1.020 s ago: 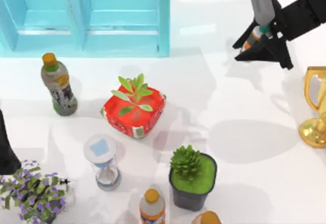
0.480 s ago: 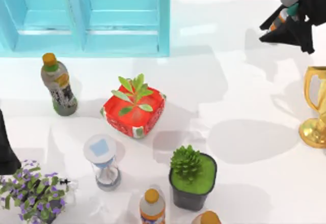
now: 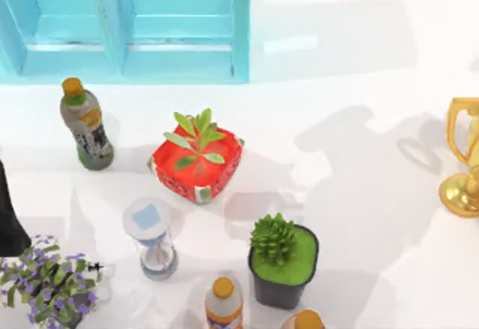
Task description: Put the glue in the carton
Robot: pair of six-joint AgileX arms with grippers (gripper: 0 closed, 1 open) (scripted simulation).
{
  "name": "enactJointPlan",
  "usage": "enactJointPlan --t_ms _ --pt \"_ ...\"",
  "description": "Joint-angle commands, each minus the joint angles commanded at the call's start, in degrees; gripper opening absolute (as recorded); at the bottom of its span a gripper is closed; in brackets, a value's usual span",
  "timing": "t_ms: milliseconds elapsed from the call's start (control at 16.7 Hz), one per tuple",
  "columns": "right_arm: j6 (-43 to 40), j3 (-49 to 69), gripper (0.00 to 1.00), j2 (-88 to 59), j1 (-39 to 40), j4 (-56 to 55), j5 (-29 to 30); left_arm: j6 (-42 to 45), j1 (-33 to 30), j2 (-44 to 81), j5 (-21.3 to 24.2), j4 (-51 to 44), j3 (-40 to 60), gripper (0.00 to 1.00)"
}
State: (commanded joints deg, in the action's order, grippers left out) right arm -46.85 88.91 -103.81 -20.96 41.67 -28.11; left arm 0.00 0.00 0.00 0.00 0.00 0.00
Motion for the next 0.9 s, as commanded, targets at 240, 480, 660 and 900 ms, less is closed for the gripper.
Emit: enactJointPlan --t_ms 240,480,660,900 --pt "9.5 -17.7 0.00 13.0 -8.4 -2.1 7.1 0.0 0.0 0.0 0.0 0.0 0.0 1.00" --pt "15.5 -29.4 0.00 21.8 -12.4 -2.0 10.8 0.0 0.0 0.0 0.0 0.0 0.0 1.00" --pt "16.9 -31.9 0.00 24.1 -13.3 -2.0 11.6 0.0 0.0 0.0 0.0 0.0 0.0 1.00" --pt "16.9 -31.8 0.00 23.8 -13.0 -1.9 11.5 0.0 0.0 0.0 0.0 0.0 0.0 1.00"
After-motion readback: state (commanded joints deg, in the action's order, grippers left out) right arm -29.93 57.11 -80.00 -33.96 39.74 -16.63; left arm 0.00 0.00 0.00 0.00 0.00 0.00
